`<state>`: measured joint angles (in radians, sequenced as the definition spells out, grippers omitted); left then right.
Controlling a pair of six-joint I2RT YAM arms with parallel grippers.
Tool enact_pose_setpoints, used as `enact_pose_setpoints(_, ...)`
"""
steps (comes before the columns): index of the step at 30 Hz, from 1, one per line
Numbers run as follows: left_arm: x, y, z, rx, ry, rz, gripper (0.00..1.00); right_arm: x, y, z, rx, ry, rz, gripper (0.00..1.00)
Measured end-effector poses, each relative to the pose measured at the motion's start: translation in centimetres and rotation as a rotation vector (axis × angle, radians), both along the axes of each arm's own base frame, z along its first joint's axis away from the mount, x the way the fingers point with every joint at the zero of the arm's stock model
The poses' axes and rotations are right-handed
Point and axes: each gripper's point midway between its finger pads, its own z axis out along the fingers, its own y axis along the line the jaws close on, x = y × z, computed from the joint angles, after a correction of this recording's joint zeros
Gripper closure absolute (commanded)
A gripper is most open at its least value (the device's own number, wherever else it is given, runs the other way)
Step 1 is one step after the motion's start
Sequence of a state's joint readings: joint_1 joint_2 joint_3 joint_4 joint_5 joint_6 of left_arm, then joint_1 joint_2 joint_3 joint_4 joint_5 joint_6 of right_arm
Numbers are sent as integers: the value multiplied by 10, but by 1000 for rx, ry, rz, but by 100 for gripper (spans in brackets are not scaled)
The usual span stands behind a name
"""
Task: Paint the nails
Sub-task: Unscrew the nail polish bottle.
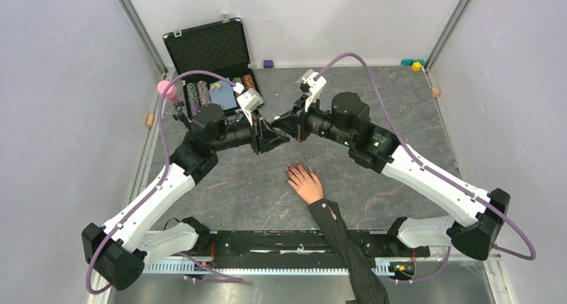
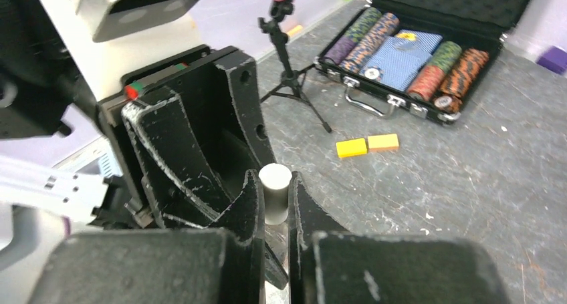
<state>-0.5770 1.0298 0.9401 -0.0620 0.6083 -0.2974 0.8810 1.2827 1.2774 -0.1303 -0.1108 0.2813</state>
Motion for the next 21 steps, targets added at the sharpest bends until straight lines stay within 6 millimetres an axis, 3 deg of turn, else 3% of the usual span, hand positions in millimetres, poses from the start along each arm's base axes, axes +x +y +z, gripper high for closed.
enact_pose_setpoints(4,-16,-6,14,-45,-40,-112,98,-16,-4,13,30,-50,109,100)
enact_pose_setpoints(12,-63,-8,47,-134,-162,-365,98,-67,-4,48,150,-195,389,100)
enact_pose_setpoints(17,-77,-8,53,-159,-192,-449,97,-82,-4,54,180,-233,468,100)
enact_pose_setpoints(19,-79,-8,53,-162,-195,-457,80,-83,-4,55,187,-240,470,100)
enact_pose_setpoints(21,-79,-8,53,-163,-195,-459,29,-83,-5,54,195,-245,465,100)
